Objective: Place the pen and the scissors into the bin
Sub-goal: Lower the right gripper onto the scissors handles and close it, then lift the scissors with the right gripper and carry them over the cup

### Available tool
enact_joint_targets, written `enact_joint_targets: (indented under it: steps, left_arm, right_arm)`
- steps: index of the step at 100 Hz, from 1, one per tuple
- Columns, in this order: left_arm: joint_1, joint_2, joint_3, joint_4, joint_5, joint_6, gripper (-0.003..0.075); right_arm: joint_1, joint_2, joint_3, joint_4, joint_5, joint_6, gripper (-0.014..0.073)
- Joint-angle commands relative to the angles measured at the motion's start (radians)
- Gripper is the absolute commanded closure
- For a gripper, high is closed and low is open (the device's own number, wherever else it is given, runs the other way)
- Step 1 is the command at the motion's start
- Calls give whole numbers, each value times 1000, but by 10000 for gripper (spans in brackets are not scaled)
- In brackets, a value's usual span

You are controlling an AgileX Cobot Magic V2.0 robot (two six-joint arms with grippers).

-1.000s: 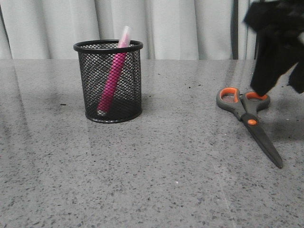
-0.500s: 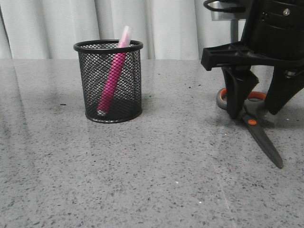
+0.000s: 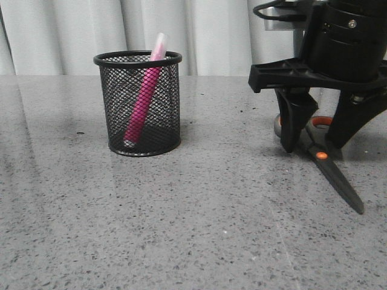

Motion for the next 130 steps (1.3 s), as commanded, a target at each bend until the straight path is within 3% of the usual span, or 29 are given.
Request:
enact_joint_targets:
  steps: [1, 15, 22, 48, 80, 97, 130]
  left_arm:
    - [3, -24, -30, -11, -67, -8, 431]
    - [3, -24, -30, -11, -67, -8, 431]
    - [3, -24, -30, -11, -67, -8, 431]
    - [3, -24, -30, -11, -67, -8, 431]
    - [3, -24, -30, -11, -67, -8, 431]
    - [3, -24, -30, -11, -65, -8, 431]
    - [3, -24, -30, -11, -69, -8, 431]
  right_arm:
    - [2, -16, -27, -8, -28, -2, 202]
    - [2, -3, -27, -8, -22, -2, 204]
    - [2, -3, -27, -8, -18, -2, 248]
    - [2, -3, -27, -25, 23, -24, 669]
    - [2, -104, -22, -70, -28, -27, 664]
    - [2, -278, 66, -71, -228, -27, 664]
    - [75, -476, 213, -71, -887, -29, 666]
